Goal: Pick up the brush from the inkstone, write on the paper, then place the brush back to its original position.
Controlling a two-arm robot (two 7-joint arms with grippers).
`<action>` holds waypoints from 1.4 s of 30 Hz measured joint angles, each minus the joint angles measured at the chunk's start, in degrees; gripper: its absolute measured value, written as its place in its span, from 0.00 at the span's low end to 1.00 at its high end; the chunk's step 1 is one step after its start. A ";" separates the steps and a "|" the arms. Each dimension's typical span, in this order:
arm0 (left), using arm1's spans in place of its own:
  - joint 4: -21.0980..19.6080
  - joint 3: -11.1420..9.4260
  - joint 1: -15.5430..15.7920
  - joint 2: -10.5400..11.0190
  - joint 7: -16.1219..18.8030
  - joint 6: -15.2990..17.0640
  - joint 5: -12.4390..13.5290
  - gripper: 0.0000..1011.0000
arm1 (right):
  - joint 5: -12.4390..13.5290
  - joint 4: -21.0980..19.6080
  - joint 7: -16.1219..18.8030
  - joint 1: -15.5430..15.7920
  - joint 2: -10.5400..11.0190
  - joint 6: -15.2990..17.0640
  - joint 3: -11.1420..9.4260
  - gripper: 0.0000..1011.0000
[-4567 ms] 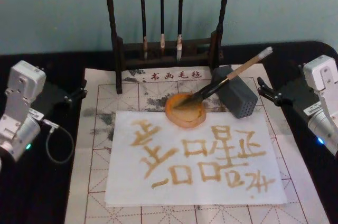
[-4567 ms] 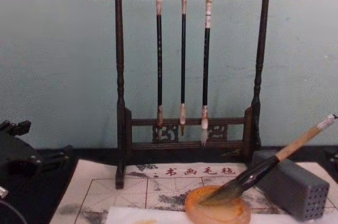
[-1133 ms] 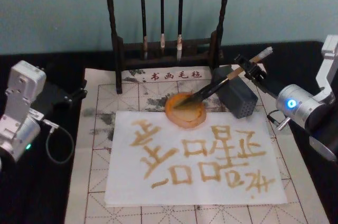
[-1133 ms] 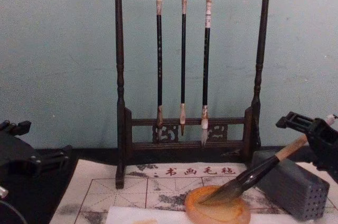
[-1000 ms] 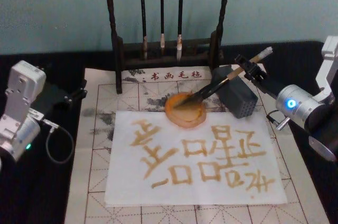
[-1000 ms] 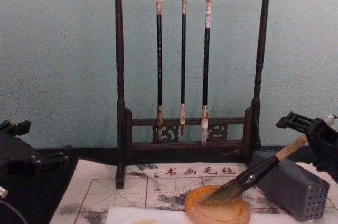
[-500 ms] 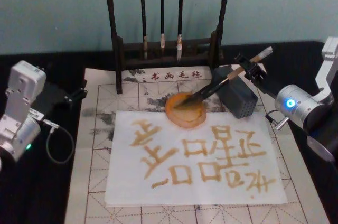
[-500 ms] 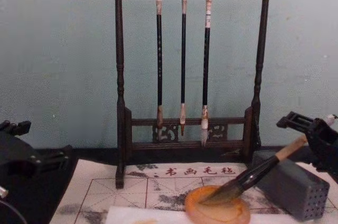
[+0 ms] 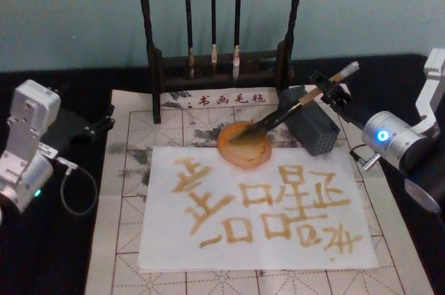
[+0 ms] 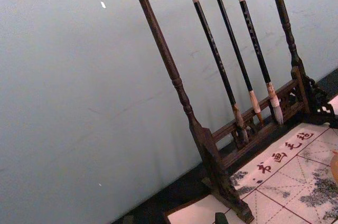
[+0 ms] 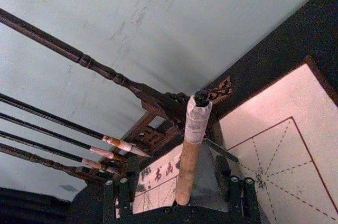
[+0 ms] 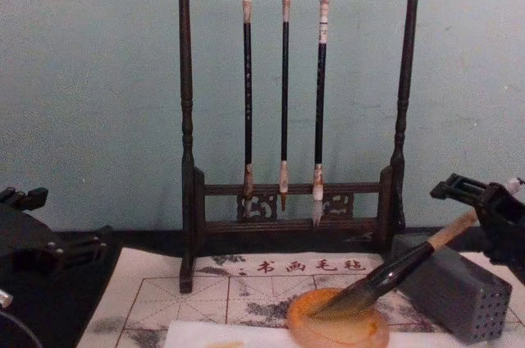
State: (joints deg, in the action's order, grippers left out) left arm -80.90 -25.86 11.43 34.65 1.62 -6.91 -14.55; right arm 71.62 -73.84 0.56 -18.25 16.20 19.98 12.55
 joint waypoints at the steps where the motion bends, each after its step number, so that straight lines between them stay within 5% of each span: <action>1: 0.00 0.00 0.00 0.00 0.00 0.00 0.00 0.99 | 0.00 0.00 0.01 0.00 0.00 0.01 -0.01 0.92; 27: 0.00 0.00 0.00 0.00 0.00 0.00 0.00 0.99 | -0.07 0.00 0.14 0.01 -0.03 0.15 -0.10 0.18; 42: 0.00 0.00 0.00 0.00 0.00 0.00 0.00 0.99 | -0.09 0.00 0.13 0.01 -0.03 0.14 -0.10 0.18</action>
State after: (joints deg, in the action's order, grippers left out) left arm -80.90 -25.86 11.43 34.65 1.62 -6.91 -14.55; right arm 71.53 -73.84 0.69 -18.24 16.17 20.12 12.45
